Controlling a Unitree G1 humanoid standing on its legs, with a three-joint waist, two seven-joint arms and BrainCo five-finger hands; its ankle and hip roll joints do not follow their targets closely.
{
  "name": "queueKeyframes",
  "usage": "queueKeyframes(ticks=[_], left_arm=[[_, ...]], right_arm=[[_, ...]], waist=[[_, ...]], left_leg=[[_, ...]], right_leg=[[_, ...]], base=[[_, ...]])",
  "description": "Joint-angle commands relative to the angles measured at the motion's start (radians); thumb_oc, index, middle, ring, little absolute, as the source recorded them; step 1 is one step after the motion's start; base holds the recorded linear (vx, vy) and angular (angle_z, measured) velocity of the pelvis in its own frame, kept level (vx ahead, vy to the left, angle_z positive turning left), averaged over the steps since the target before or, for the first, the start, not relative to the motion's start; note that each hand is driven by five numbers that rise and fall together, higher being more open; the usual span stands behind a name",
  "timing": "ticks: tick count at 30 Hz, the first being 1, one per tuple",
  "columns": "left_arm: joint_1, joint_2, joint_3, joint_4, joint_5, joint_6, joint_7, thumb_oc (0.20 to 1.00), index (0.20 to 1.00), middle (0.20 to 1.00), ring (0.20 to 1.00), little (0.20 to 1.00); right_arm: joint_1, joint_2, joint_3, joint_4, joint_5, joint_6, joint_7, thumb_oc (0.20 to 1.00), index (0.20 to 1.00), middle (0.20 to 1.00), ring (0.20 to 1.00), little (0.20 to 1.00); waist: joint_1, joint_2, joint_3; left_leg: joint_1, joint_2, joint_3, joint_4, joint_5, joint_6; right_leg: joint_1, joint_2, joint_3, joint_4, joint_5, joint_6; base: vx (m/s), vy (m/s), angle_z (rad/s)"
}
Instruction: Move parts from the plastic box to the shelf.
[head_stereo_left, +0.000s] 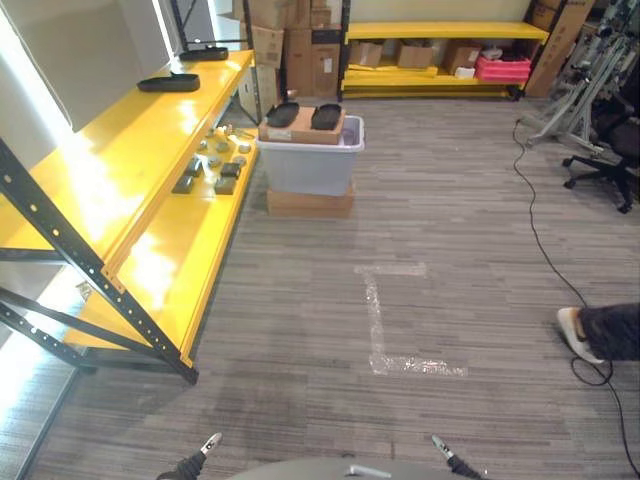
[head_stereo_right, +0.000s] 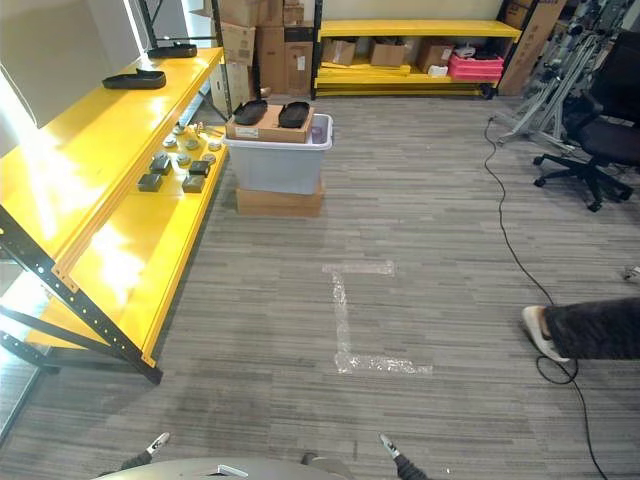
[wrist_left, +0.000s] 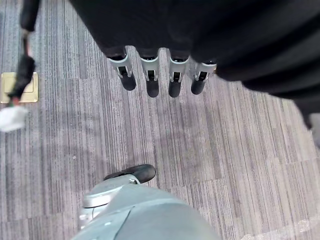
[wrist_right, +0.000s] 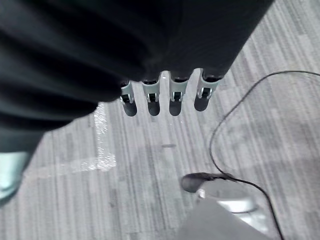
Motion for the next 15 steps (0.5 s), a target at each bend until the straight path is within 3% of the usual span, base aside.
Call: queueKeyframes(ticks=[1,6,15], left_arm=[[-0.046,0.016,0.018,0.057,-0.007,-0.024,-0.001,1.000,1.000,1.000,1.000,1.000],[-0.048,0.016,0.048,0.068,-0.034,-0.019,0.015,1.000,1.000,1.000,1.000,1.000],[-0.053,-0.001,0.013,0.041,-0.021,-0.036,0.028,1.000,1.000,1.000,1.000,1.000]], right_arm=[[-0.039,-0.027,0.012,0.084,-0.013,-0.009,0.005,1.000,1.000,1.000,1.000,1.000],[-0.039,-0.017,0.009,0.081,-0.011,-0.008,-0.004,1.000,1.000,1.000,1.000,1.000],[-0.052,-0.011,0.025,0.059,-0.014,-0.017,-0.009,1.000,1.000,1.000,1.000,1.000]], waist=[[0.004,-0.002,0.033],[0.006,-0.003,0.032],[-0.004,-0.002,0.034]], left_leg=[[0.069,0.032,-0.111,-0.096,-0.019,-0.076],[0.073,0.033,-0.114,-0.095,-0.020,-0.077],[0.079,0.033,-0.103,-0.095,-0.027,-0.075]], right_leg=[[0.188,-0.069,0.019,-0.236,0.060,0.116],[0.195,-0.068,0.015,-0.236,0.055,0.115],[0.201,-0.071,0.016,-0.236,0.056,0.118]], base=[[0.00,-0.009,0.09],[0.02,-0.015,0.09],[0.02,0.002,-0.02]])
